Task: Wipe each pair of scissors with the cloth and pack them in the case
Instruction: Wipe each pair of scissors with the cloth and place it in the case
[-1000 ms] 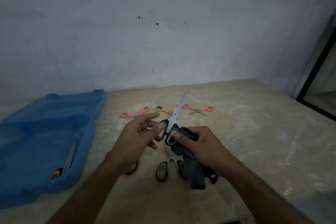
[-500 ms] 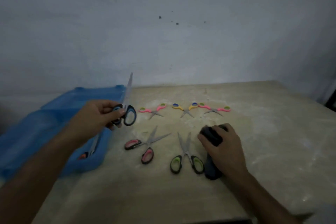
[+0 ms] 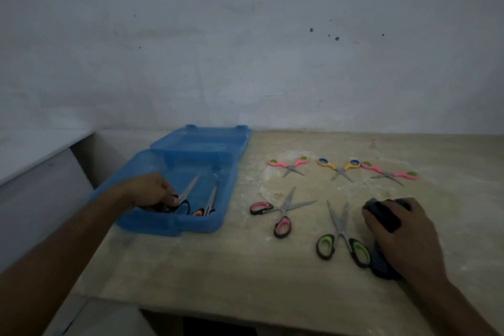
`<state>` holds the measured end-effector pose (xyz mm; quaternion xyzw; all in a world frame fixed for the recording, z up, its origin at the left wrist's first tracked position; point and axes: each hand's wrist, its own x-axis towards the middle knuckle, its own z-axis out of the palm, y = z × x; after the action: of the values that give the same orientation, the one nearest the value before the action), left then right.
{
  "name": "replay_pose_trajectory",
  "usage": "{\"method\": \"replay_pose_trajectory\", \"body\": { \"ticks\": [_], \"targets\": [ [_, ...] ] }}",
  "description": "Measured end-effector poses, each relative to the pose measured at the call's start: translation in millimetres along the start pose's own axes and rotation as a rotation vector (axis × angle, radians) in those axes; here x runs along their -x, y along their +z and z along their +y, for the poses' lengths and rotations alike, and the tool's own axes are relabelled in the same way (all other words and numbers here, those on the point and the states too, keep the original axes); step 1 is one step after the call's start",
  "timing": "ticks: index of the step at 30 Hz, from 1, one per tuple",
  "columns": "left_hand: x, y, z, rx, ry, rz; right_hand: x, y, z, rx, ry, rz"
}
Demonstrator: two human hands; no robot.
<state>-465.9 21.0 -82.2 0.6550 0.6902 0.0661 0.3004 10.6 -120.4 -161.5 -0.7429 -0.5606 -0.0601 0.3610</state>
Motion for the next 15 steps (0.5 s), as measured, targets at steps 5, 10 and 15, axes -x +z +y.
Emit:
{"method": "replay_pose_trajectory", "body": {
  "ticks": [5,10,15],
  "targets": [
    [-2.4,5.1,2.1,-0.262,-0.011,0.030,0.2,-0.8,2.2,-0.025,0.009,0.005],
    [-2.2,9.6,8.8,-0.412,0.004,0.069,0.8,-1.4,0.5,-0.050,0.018,0.006],
    [-2.5,12.6,14.4,-0.558,-0.002,0.095,2.6,-4.1,-2.1,-0.084,0.026,0.010]
  ]
}}
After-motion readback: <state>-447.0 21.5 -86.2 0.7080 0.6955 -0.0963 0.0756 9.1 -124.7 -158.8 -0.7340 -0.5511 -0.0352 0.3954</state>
